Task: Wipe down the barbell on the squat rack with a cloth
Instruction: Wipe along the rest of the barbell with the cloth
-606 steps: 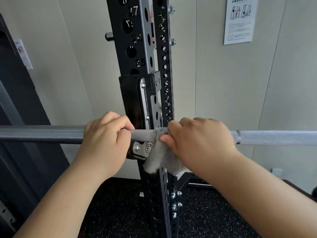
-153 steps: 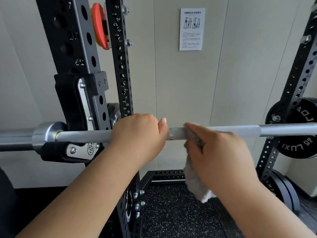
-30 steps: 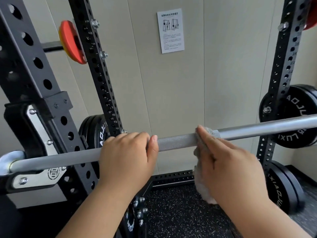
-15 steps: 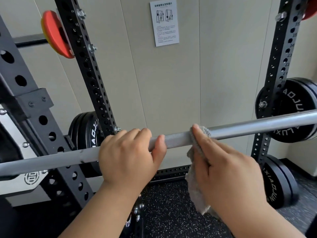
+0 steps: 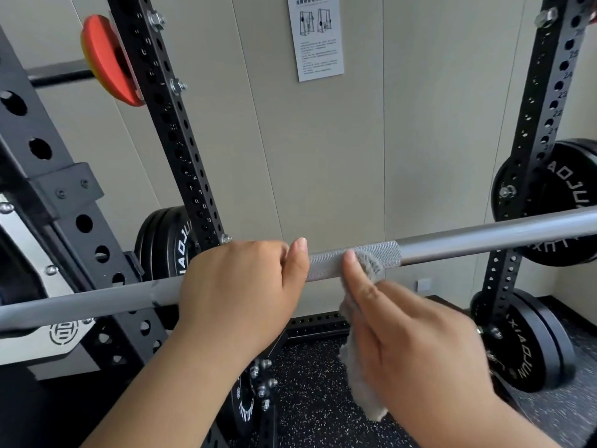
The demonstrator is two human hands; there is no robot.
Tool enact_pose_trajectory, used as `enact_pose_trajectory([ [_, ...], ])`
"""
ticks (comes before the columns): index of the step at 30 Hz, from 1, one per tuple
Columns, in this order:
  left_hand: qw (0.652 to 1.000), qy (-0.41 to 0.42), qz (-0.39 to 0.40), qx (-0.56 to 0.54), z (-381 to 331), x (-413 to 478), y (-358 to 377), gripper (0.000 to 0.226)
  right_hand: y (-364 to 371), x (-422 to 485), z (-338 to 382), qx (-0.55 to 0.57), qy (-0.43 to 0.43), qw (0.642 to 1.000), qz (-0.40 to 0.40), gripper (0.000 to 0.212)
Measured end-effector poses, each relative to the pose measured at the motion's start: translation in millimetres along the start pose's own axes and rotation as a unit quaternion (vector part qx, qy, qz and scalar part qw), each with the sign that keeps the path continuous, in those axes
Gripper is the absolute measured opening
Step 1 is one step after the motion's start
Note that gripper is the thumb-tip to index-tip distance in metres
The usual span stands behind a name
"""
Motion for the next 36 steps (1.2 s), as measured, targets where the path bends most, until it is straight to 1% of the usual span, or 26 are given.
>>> enact_pose_trajectory([
  [1, 0.999, 0.025, -0.038, -0.018, 2.8, -6.3, 1.1, 0.056, -7.1, 2.9, -8.1, -0.003, 0.011, 1.0, -0.015, 0.049],
  [3, 0.991, 0.059, -0.109, -0.051, 11.0, -21.5, 3.5, 0.045, -19.5, 7.2, -25.2, 0.014, 0.062, 0.996, -0.059, 0.043],
  [4, 0.988, 0.06, -0.136, -0.046, 16.2, -29.9, 4.1, 0.041, -19.6, 6.0, -27.4, 0.02, 0.075, 0.995, -0.062, 0.043],
  [5, 0.986, 0.049, -0.157, -0.027, 21.7, -38.0, 5.6, 0.039, -15.5, 4.3, -22.3, 0.019, 0.063, 0.996, -0.052, 0.043],
  [7, 0.983, 0.022, -0.18, 0.017, 29.7, -50.3, 10.9, 0.04, -4.7, -0.5, -8.5, 0.01, 0.022, 0.999, -0.022, 0.045],
  [8, 0.982, 0.017, -0.185, 0.034, 30.9, -53.5, 14.6, 0.041, -4.7, -1.2, -8.7, 0.005, 0.019, 1.0, -0.02, 0.045],
  [9, 0.981, 0.02, -0.188, 0.048, 30.9, -55.1, 18.6, 0.042, -9.6, 0.1, -14.8, 0.002, 0.032, 0.999, -0.032, 0.044],
  [11, 0.978, 0.032, -0.197, 0.056, 30.9, -53.3, 22.3, 0.044, -20.2, 3.5, -29.6, 0.01, 0.087, 0.994, -0.072, 0.041],
  [12, 0.977, 0.041, -0.202, 0.055, 32.2, -51.4, 22.5, 0.046, -19.5, 3.1, -31.2, 0.016, 0.101, 0.992, -0.075, 0.042],
  [13, 0.976, 0.051, -0.206, 0.052, 34.1, -49.8, 21.7, 0.048, -14.2, 2.3, -25.9, 0.016, 0.092, 0.994, -0.065, 0.042],
  [16, 0.977, 0.085, -0.193, 0.031, 39.8, -44.8, 17.3, 0.052, 2.5, -1.8, -1.4, -0.007, 0.025, 0.999, -0.025, 0.043],
  [17, 0.978, 0.097, -0.18, 0.025, 40.7, -43.0, 16.0, 0.053, -0.5, -0.4, -3.9, -0.009, 0.024, 0.999, -0.03, 0.043],
  [18, 0.98, 0.109, -0.163, 0.02, 41.3, -40.7, 14.3, 0.054, -6.6, 2.3, -10.9, -0.004, 0.043, 0.998, -0.049, 0.041],
  [20, 0.985, 0.123, -0.121, 0.012, 42.3, -34.9, 9.9, 0.057, -13.3, 4.6, -23.7, 0.018, 0.106, 0.991, -0.085, 0.04],
  [21, 0.987, 0.123, -0.099, 0.009, 43.1, -31.7, 7.4, 0.058, -10.2, 5.0, -21.6, 0.029, 0.116, 0.99, -0.082, 0.04],
  [24, 0.994, 0.109, -0.026, 0.0, 45.6, -21.7, -1.6, 0.056, 10.8, 4.6, 11.3, 0.01, 0.047, 0.999, -0.019, 0.042],
  [26, 0.996, 0.09, 0.019, -0.011, 49.4, -17.3, -3.7, 0.058, 6.0, 6.7, 10.9, -0.012, 0.036, 0.999, -0.024, 0.042],
  [27, 0.996, 0.084, 0.027, -0.016, 50.4, -16.4, -4.5, 0.059, -1.2, 9.3, 2.9, -0.009, 0.055, 0.997, -0.046, 0.041],
  [29, 0.996, 0.08, 0.017, -0.026, 47.8, -19.0, -6.0, 0.056, -9.9, 9.3, -10.3, 0.008, 0.118, 0.989, -0.088, 0.04],
  [30, 0.996, 0.079, 0.003, -0.034, 45.2, -22.6, -6.7, 0.051, -7.8, 8.7, -7.6, 0.009, 0.13, 0.988, -0.084, 0.041],
  [31, 0.996, 0.079, -0.018, -0.045, 43.4, -27.3, -7.8, 0.045, -1.6, 9.3, 1.9, 0.004, 0.119, 0.991, -0.064, 0.044],
  [32, 0.995, 0.078, -0.04, -0.057, 43.7, -32.5, -8.7, 0.044, 6.9, 8.8, 13.9, -0.003, 0.098, 0.995, -0.032, 0.046],
  [33, 0.994, 0.074, -0.05, -0.063, 47.2, -38.4, -7.5, 0.049, 12.9, 7.9, 23.2, -0.015, 0.078, 0.997, -0.005, 0.047],
  [34, 0.995, 0.066, -0.054, -0.06, 52.7, -44.4, -6.4, 0.054, 12.8, 7.8, 25.4, -0.03, 0.066, 0.997, 0.003, 0.046],
  [35, 0.996, 0.055, -0.059, -0.046, 58.3, -49.8, -6.5, 0.057, 6.9, 9.8, 20.4, -0.04, 0.066, 0.997, -0.009, 0.043],
  [36, 0.997, 0.044, -0.064, -0.03, 63.2, -53.6, -6.6, 0.057, -1.4, 11.5, 11.5, -0.044, 0.08, 0.995, -0.038, 0.04],
])
Point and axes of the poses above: each hand's wrist, its own x-axis towards the middle knuckle, its own y-axis out of the palm, z = x × y, the point moved 5 cm from there along x, towards the middle knuckle
